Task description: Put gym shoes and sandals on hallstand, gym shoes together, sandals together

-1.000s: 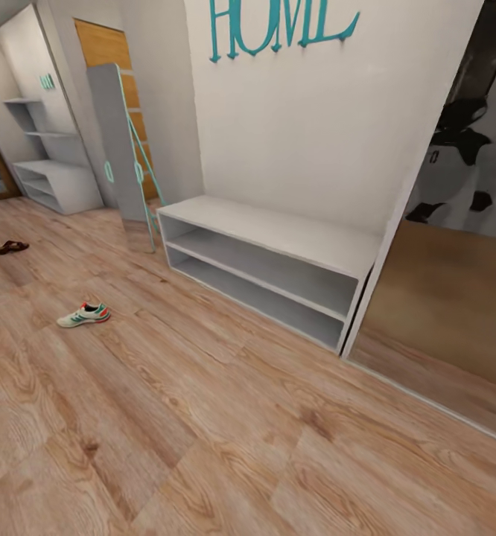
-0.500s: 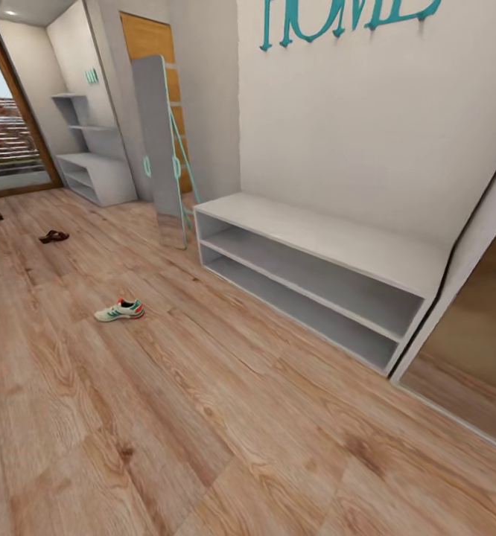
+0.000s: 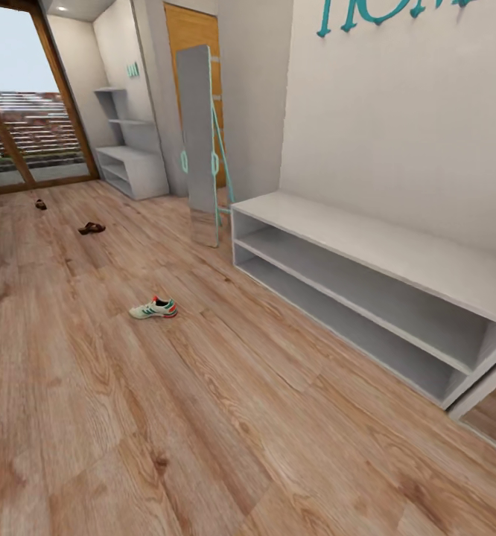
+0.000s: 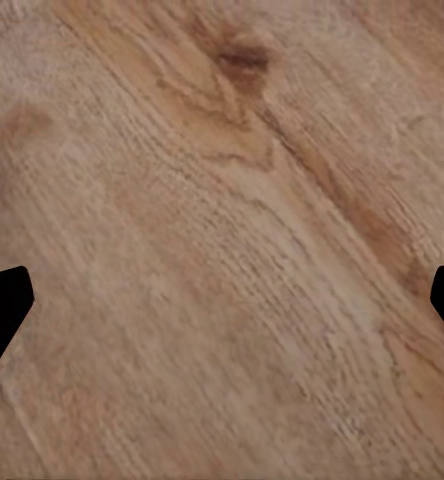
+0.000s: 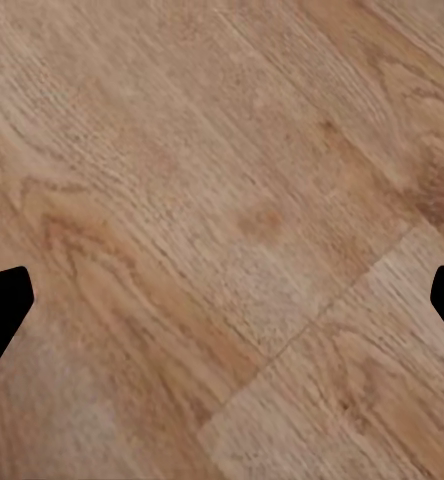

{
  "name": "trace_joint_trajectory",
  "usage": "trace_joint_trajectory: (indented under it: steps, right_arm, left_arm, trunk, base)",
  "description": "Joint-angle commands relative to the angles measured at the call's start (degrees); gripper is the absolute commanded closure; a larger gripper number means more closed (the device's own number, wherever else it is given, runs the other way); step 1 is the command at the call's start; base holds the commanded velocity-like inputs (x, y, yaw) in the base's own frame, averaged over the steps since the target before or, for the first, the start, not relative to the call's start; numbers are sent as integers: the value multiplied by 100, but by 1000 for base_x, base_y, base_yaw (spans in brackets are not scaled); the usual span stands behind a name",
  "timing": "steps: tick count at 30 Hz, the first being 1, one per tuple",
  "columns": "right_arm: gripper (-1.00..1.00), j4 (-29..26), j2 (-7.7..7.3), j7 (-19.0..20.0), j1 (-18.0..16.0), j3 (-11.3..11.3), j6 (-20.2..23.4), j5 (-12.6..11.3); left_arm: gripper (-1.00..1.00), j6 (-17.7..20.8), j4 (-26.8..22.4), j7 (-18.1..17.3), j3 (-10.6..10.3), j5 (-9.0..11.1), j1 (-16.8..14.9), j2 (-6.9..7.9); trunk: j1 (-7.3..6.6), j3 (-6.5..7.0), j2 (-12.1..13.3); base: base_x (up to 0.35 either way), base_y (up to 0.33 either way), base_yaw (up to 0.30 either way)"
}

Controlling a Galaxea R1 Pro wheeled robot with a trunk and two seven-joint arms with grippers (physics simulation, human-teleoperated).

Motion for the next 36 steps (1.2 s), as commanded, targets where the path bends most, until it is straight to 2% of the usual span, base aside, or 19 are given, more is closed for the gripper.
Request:
trace_joint_trajectory:
  steps: [1, 18, 36]
  right_arm:
    - [-100, 0, -2, -2, 0, 4, -15, -3]
    - [-100, 0, -2, -2, 0, 4, -13, -3]
    - [-100, -1, 6, -2, 3, 12, -14, -3]
  left_arm:
    - [-100, -19, 7, 6, -2, 13, -4, -1]
    - [-100, -14, 7, 6, -2, 16, -4, 8]
    - [-100, -1, 8, -11, -34, -30, -6, -31]
  trunk:
    - [2, -11, -2]
    - [2, -126, -2]
    - [2, -223, -2]
  base:
    - [260, 220, 214]
    - [257, 203, 213]
    - [16, 11, 232]
